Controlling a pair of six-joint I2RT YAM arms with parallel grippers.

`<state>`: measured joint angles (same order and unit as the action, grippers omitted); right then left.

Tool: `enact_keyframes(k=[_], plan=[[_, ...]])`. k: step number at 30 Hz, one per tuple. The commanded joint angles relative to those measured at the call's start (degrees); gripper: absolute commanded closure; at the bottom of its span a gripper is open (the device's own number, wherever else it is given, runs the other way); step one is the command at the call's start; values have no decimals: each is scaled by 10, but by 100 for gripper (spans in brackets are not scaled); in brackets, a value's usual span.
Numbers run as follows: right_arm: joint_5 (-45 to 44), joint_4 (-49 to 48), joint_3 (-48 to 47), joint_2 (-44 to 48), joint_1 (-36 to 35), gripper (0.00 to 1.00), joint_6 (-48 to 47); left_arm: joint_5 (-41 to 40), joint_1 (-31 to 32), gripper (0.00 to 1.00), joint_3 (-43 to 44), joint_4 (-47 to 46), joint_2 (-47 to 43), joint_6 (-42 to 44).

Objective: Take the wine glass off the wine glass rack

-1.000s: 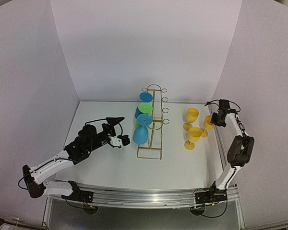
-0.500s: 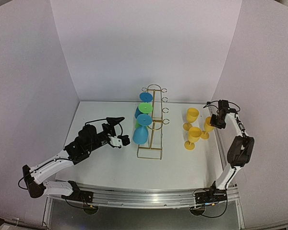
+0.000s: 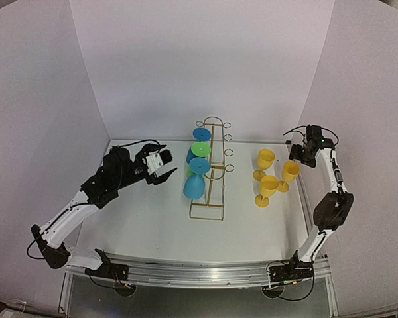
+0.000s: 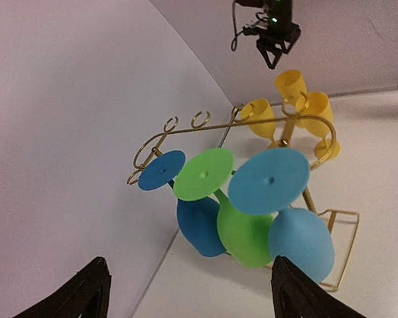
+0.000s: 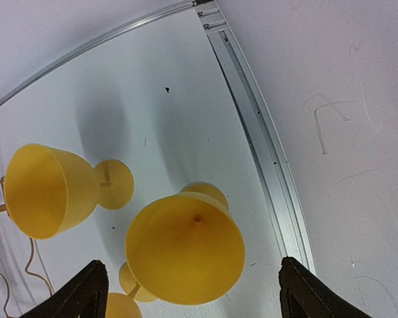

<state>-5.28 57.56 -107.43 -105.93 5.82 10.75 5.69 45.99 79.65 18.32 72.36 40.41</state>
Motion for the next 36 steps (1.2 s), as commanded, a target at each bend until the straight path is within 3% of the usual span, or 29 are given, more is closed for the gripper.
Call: enact_keyframes(k=[1,4,7,12,18,23,31,36], plan=[[2,58,-57,46,-14,14,9,158,-68,24,156,165,61,-287],[-1,71,-73,71,-28,14,20,290,-123,26,232,205,110,-428],[0,79,-80,92,-49,14,31,372,-136,26,280,215,154,-552],[-9,80,-71,129,-98,14,48,412,-134,18,304,185,207,-718],[-14,79,-33,165,-115,14,61,367,-114,21,355,226,255,-736],[-17,79,-16,189,-120,14,67,369,-107,38,379,282,296,-764],[-25,80,-5,210,-121,15,67,369,-89,34,372,299,304,-749],[-21,80,-3,213,-120,16,67,373,-88,40,388,303,331,-761]])
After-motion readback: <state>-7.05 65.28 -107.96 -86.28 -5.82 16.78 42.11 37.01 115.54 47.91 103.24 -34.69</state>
